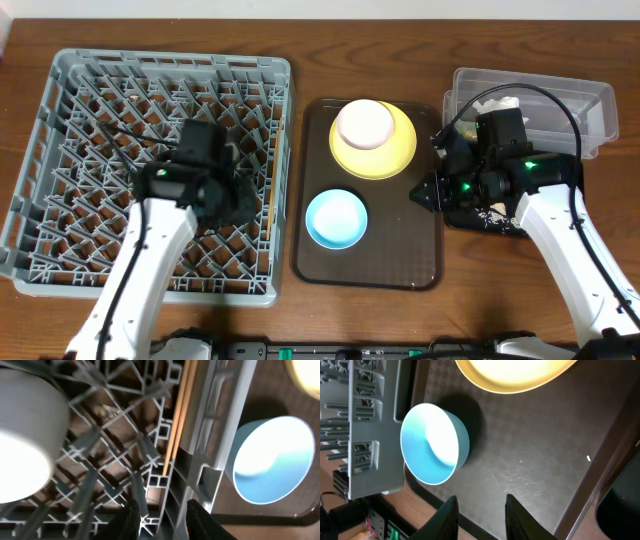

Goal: Sort waste into correct bins and load items into the dishwasher
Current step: 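Release the white cup in the rack and lift the left gripper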

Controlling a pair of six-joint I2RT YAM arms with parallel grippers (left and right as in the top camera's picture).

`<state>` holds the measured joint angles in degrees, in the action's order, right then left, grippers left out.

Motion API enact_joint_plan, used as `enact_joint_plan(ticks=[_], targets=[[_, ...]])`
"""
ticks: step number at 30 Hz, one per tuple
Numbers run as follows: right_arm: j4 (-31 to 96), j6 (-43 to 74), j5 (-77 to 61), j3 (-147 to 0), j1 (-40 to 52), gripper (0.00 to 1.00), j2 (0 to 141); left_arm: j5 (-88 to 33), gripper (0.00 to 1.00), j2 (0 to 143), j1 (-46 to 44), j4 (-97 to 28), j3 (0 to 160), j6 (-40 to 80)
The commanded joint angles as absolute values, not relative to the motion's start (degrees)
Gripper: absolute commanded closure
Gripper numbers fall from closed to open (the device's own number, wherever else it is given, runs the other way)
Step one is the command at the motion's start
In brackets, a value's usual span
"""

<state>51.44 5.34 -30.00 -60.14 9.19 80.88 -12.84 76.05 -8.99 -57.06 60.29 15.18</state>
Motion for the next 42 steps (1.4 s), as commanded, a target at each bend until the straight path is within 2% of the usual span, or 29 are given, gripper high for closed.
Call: enact_joint_plan(ticks=[1,12,29,37,39,42], targets=[[51.7,4.2,-30.2,-60.0,8.5,0.71,81.2,-13.1,0.67,78.8,-10.3,-57.4,59.4,15.3],[51.7,4.2,-30.2,-60.0,8.5,0.71,81.2,-13.1,0.67,86.5,-11.2,-59.8,59.4,15.3],[51.6,4.2,-30.2,-60.0,8.5,0.71,81.2,-13.1,0.67,86.8,-11.2,-64.6,59.4,15.3],[51.7,4.1,-30.2,-60.0,8.5,0.71,81.2,-13.0,0.58,86.7,-11.2,-63.3,60.7,15.2],[51.7,4.1,-29.9,-60.0,8.5,0.69,81.2,-13.1,0.57,86.1,-11.2,-63.4,62.2,15.2],[52.1,4.2,-28.0,-60.0,8.5,0.61,81.2,-13.1,0.55,84.0,-11.2,-63.4,64.2,15.2]])
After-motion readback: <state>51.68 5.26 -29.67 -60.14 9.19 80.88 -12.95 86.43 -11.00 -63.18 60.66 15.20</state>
